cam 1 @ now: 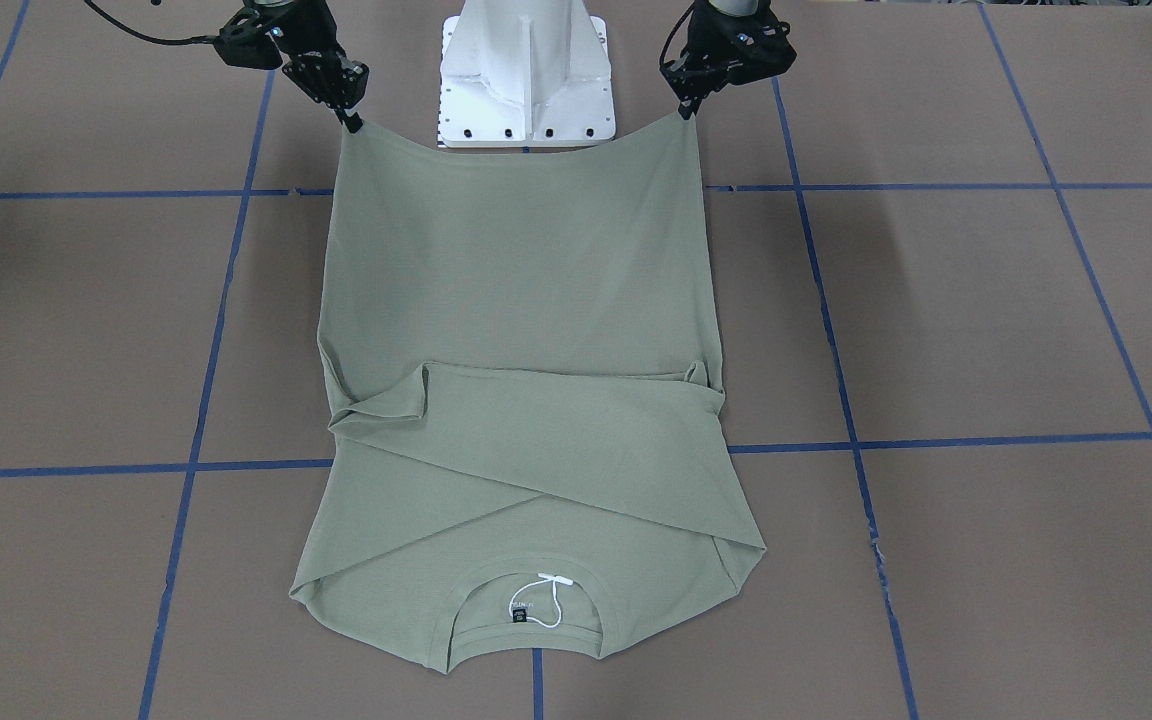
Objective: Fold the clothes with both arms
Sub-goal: 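Lift the hem with both grippers and fold it toward the collar, then lay the hem at the collar edge and hold both grippers there, then release the hem and move the right gripper to the folded shirt's side edge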
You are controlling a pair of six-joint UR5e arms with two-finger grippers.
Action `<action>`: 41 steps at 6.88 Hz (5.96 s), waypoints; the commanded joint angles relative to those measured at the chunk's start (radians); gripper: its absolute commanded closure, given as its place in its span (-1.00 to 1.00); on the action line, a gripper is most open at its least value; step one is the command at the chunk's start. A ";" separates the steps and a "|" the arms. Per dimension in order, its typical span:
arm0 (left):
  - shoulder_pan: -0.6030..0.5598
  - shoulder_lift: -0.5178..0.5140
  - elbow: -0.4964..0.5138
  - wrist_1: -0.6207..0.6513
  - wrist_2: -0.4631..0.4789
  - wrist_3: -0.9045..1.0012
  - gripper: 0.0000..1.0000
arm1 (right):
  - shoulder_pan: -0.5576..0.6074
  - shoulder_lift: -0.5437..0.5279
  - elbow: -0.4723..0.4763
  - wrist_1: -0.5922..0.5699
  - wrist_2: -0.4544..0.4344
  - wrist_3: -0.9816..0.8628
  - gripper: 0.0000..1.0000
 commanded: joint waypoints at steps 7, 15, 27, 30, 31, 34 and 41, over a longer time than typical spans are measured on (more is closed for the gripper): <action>-0.549 -0.300 0.281 -0.099 -0.087 0.440 1.00 | 0.644 0.335 -0.278 -0.015 0.341 -0.481 1.00; -0.723 -0.526 0.960 -0.577 -0.087 0.568 1.00 | 0.906 0.854 -0.944 -0.170 0.411 -0.637 1.00; -0.725 -0.566 1.127 -0.698 -0.026 0.569 1.00 | 0.918 0.939 -1.183 -0.014 0.400 -0.636 1.00; -0.725 -0.566 1.127 -0.700 -0.026 0.569 0.53 | 0.916 0.958 -1.213 -0.012 0.400 -0.636 0.53; -0.726 -0.566 1.127 -0.700 -0.026 0.612 0.28 | 0.916 0.961 -1.213 -0.014 0.400 -0.636 0.22; -0.735 -0.560 1.122 -0.759 -0.032 0.635 0.12 | 0.919 0.883 -1.003 -0.021 0.474 -0.604 -0.16; -0.734 -0.560 1.119 -0.766 -0.032 0.634 0.08 | 0.706 0.452 -0.574 -0.008 0.504 -0.240 -0.40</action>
